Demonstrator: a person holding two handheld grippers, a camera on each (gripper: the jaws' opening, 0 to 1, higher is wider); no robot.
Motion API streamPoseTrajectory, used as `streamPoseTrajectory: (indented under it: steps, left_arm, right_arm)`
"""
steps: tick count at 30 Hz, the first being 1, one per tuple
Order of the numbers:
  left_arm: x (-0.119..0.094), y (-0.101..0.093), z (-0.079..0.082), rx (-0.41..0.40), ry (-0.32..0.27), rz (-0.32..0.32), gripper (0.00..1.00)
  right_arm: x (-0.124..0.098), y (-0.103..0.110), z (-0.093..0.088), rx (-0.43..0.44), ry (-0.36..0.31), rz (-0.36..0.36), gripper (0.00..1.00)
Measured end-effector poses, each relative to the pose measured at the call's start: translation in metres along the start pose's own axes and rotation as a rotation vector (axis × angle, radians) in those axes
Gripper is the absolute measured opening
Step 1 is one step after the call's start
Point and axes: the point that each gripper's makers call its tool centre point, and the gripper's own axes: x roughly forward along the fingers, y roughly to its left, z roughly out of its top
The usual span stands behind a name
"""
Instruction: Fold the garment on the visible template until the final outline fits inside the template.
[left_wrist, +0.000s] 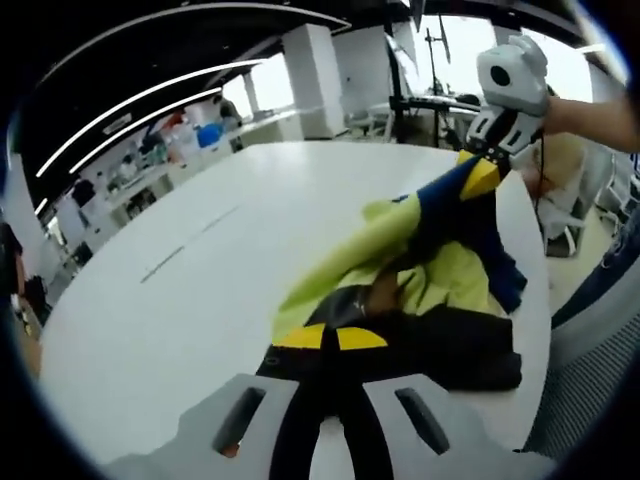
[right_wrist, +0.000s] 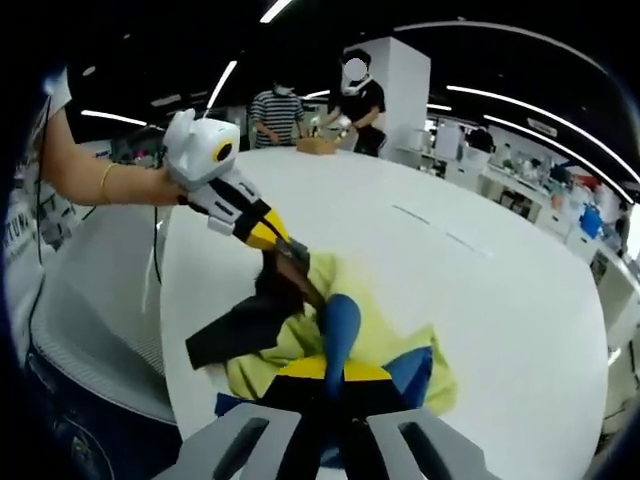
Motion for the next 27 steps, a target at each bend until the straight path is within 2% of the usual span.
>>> streamPoseTrajectory:
  steps: [2,5,7,8,14,19,21,23,27]
  left_arm:
    - [-0.006,-0.001,0.005,-0.013,-0.015,-0.006,0.00]
    - [-0.018,0.000,0.015,-0.053,-0.051,-0.014,0.00]
    - [-0.025,0.003,0.022,-0.111,-0.089,-0.015,0.00]
    - [-0.027,0.005,0.023,-0.139,-0.098,-0.018,0.00]
    - [-0.027,0.015,0.028,-0.312,-0.138,-0.051,0.00]
    - [-0.008,0.027,0.021,-0.323,-0.114,-0.033,0.00]
    - [0.000,0.031,0.018,-0.332,-0.107,-0.035,0.00]
    - [0.007,0.036,0.018,-0.373,-0.109,-0.034,0.00]
    - [0.019,0.051,0.022,-0.454,-0.149,-0.026,0.00]
  right_arm:
    - [-0.004,-0.003,0.008,0.032,-0.037,-0.001,0.00]
    - [-0.015,-0.016,0.027,0.138,-0.138,-0.004,0.00]
    - [-0.019,-0.026,0.031,0.187,-0.162,-0.014,0.00]
    - [-0.020,-0.030,0.031,0.185,-0.161,-0.021,0.00]
    - [-0.010,-0.054,0.023,0.218,-0.111,-0.057,0.00]
    - [0.005,-0.074,0.014,0.314,-0.074,-0.073,0.00]
    - [0.012,-0.084,0.009,0.319,-0.054,-0.086,0.00]
    - [0.018,-0.094,-0.001,0.342,-0.008,-0.105,0.00]
    - [0.028,-0.107,-0.011,0.340,0.026,-0.115,0.00]
